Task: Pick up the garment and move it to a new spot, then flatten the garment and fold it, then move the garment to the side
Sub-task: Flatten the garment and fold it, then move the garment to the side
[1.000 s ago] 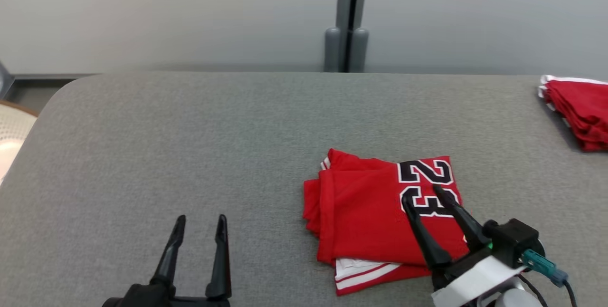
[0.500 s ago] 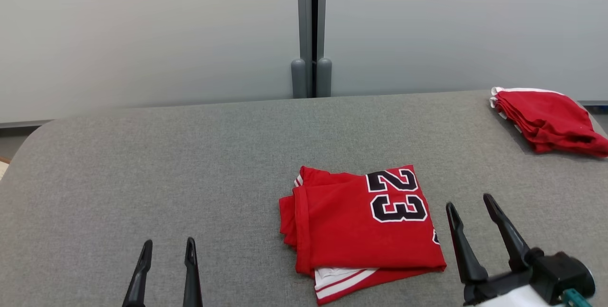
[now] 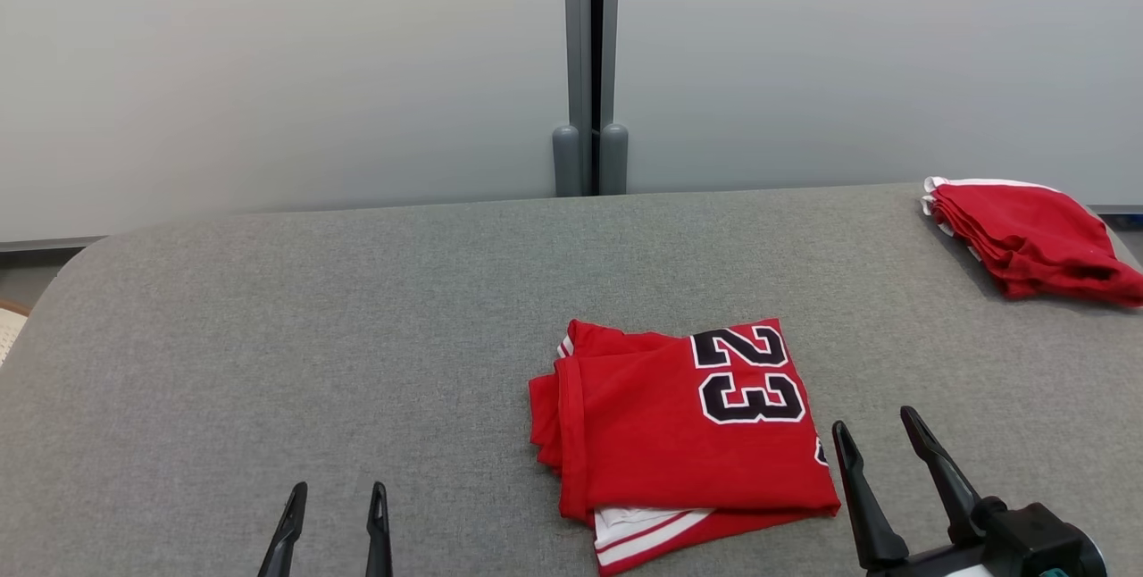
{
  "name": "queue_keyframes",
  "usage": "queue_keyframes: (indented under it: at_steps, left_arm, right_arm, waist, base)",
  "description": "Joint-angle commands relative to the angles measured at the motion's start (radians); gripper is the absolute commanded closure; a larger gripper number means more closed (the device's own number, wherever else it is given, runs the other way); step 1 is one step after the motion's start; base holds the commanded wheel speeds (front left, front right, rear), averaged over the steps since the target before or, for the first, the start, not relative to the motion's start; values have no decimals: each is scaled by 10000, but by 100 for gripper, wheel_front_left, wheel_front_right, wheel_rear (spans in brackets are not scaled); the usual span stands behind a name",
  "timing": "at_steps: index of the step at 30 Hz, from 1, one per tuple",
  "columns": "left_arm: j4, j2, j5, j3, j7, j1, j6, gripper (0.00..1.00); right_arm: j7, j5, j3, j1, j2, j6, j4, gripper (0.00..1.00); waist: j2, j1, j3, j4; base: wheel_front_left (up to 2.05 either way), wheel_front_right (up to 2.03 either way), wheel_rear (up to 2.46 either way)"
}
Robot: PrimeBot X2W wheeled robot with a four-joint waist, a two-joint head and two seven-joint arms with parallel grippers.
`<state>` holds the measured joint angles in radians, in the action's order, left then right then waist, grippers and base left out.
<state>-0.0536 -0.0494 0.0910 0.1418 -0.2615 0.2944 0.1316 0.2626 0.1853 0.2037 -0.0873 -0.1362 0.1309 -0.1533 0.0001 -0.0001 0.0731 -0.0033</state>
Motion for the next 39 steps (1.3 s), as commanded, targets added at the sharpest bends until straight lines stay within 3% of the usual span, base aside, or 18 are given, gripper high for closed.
queue_keyframes:
  at_steps: [1,9,15,23,32,35,36,37,38,39]
  left_arm:
    - [14,-32,-81,-3,-46,0,-38,0]
    - [109,-34,-407,171,-46,-107,-177,0]
    - [207,-35,-473,437,-48,-301,-238,0]
    - [280,-32,-306,970,-48,-744,-187,0]
    - [436,-34,-174,1421,-48,-1291,-96,0]
    - [441,-32,-136,1461,-48,-1479,-107,0]
    - [441,-34,-125,1470,-48,-1519,-94,0]
    - [441,-34,-125,1470,-48,-1519,-94,0]
    - [462,-34,-228,1496,-48,-1580,-95,0]
    - [505,-35,-501,1569,-48,-1659,-147,0]
  right_arm:
    - [25,5,10,49,-4,-9,-39,0]
    - [24,139,87,204,51,-9,-405,0]
    - [21,1404,1190,1075,-428,-9,-2072,0]
    - [-438,4950,2916,2928,-1843,-7,-3991,0]
    - [-2351,9344,4142,3967,-3523,-7,-3777,0]
    - [-2652,9955,4462,4128,-3791,-7,-3691,0]
    - [-2704,10117,4546,4181,-3854,-7,-3665,18]
    - [-2704,10117,4546,4181,-3854,-7,-3665,18]
    - [-2701,10273,4626,4227,-3915,-7,-3624,54]
    - [-2710,10392,4737,4266,-3981,-7,-3553,82]
  waist:
    - [-1,1,4,-3]
    - [-1,1,-73,93]
    - [-1,1,-389,322]
    - [-1,1,-1123,764]
    - [-1,1,-1815,1140]
    - [-1,1,-2017,1225]
    - [-1,1,-2078,1243]
    - [-1,1,-2078,1243]
    - [-1,1,-2141,1255]
    - [-1,1,-2198,1265]
  base:
    - [0,0,0]
    - [0,0,0]
    - [0,0,0]
    - [0,0,0]
    - [0,0,0]
    - [0,0,0]
    - [0,0,0]
    - [0,0,0]
    - [0,0,0]
    - [0,0,0]
